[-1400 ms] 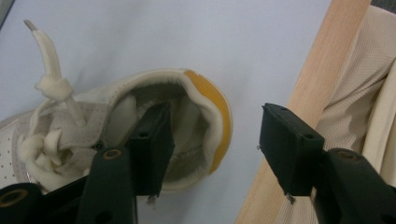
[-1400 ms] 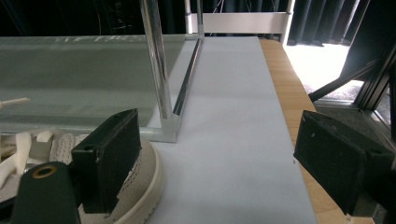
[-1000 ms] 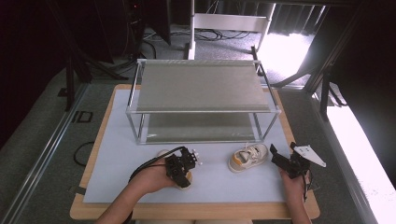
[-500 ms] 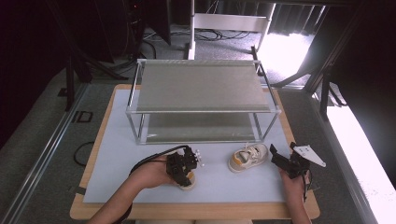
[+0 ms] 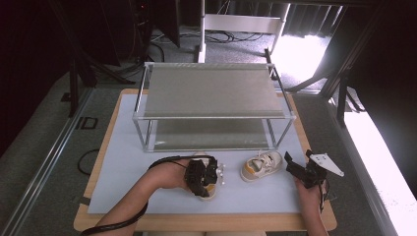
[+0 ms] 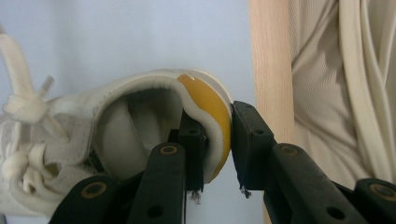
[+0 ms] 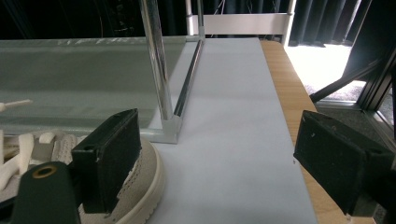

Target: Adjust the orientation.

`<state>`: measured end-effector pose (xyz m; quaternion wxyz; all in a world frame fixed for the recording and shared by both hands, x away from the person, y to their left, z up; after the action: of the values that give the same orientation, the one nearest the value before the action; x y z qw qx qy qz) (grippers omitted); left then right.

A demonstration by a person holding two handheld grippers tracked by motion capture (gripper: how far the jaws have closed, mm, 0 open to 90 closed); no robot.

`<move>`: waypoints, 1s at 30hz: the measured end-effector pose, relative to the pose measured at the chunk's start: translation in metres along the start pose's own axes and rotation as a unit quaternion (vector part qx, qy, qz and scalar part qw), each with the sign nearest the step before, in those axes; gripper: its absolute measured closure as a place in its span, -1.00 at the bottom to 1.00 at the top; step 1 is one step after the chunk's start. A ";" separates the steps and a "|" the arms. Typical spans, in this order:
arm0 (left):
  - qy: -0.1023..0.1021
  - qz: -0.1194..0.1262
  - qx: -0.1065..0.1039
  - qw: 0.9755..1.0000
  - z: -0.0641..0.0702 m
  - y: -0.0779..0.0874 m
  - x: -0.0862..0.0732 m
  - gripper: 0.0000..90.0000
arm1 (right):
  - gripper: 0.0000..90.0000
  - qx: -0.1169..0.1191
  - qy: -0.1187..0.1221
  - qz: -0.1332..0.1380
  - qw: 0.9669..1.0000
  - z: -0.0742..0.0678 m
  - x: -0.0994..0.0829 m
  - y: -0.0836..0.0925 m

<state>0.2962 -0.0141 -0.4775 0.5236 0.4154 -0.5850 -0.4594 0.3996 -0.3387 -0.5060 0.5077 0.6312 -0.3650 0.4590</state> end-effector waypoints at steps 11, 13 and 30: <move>0.061 -0.022 -0.017 0.998 -0.004 -0.014 -0.013 0.45 | -0.69 -0.013 0.002 0.004 1.000 0.001 0.000 0.001; 0.076 -0.025 -0.006 0.997 -0.005 -0.015 -0.013 0.35 | -0.69 -0.022 0.008 0.007 1.000 0.001 0.001 0.001; 0.113 -0.014 0.021 0.993 -0.005 -0.020 -0.013 0.10 | -0.74 0.046 -0.010 -0.051 0.998 -0.010 0.027 0.022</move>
<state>0.3024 -0.0071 -0.5002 0.5714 0.4836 -0.5256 -0.4042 0.3857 -0.3334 -0.4731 0.4974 0.6758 -0.3160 0.4427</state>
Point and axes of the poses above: each handheld gripper's, and its own axes: y roughly backward along the jaws, x roughly out of its top, z roughly to its right, the point moved 9 cm from there along -y, roughly forward along the jaws, and after that the axes turned 3 degrees about x, right-handed, at the moved point
